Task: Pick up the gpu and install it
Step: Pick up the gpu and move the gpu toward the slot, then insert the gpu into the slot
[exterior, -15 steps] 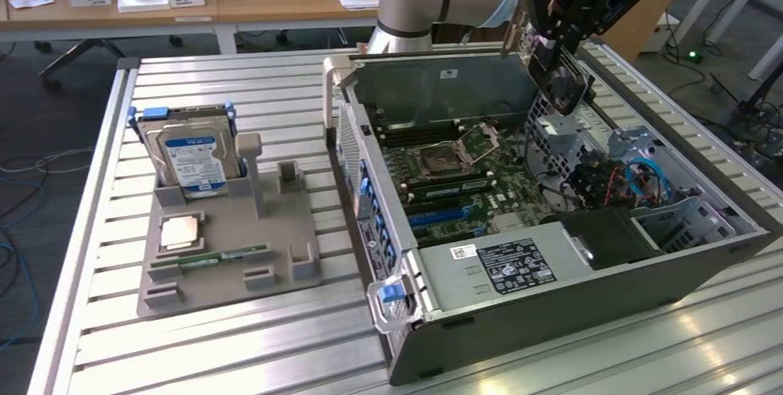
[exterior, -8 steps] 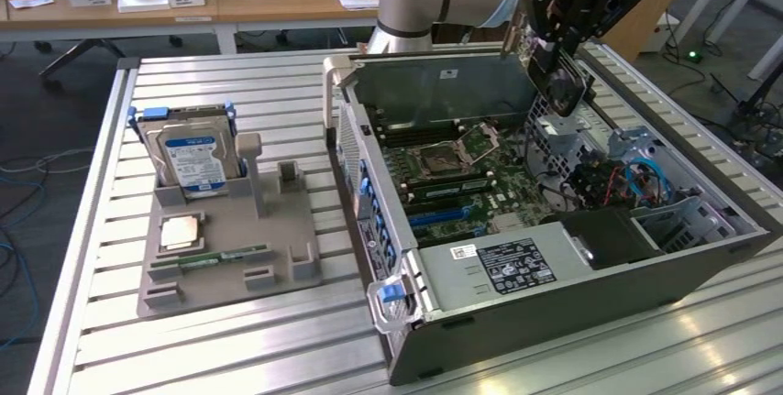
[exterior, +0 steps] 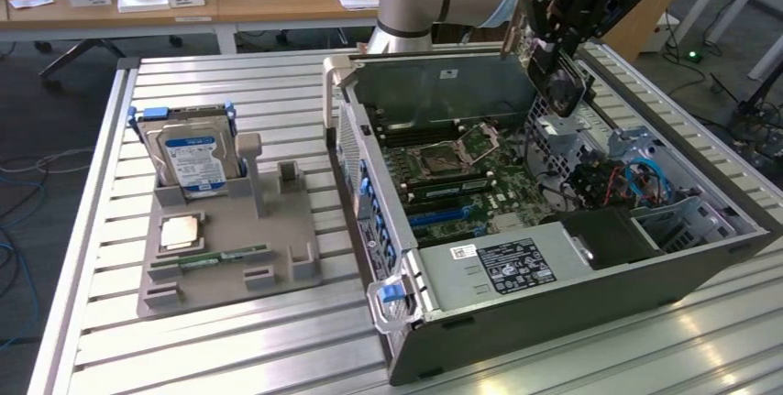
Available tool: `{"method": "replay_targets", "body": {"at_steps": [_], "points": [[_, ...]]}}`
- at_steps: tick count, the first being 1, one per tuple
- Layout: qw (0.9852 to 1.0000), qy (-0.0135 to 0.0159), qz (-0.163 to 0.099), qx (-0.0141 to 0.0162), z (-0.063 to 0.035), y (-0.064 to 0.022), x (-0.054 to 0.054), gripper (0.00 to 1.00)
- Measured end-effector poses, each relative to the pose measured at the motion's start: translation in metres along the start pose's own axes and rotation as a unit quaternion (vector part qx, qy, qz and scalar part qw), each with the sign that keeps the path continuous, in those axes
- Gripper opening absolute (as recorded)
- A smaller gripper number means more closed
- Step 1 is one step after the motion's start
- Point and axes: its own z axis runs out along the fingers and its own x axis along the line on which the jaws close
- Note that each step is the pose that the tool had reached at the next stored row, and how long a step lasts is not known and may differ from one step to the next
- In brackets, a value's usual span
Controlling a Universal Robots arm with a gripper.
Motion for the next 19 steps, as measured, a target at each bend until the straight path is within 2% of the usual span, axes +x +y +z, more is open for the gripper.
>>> {"method": "replay_targets", "body": {"at_steps": [19], "points": [[1.0,0.0001,-0.002,0.0009,0.0004,0.0001,-0.0011,0.27]]}}
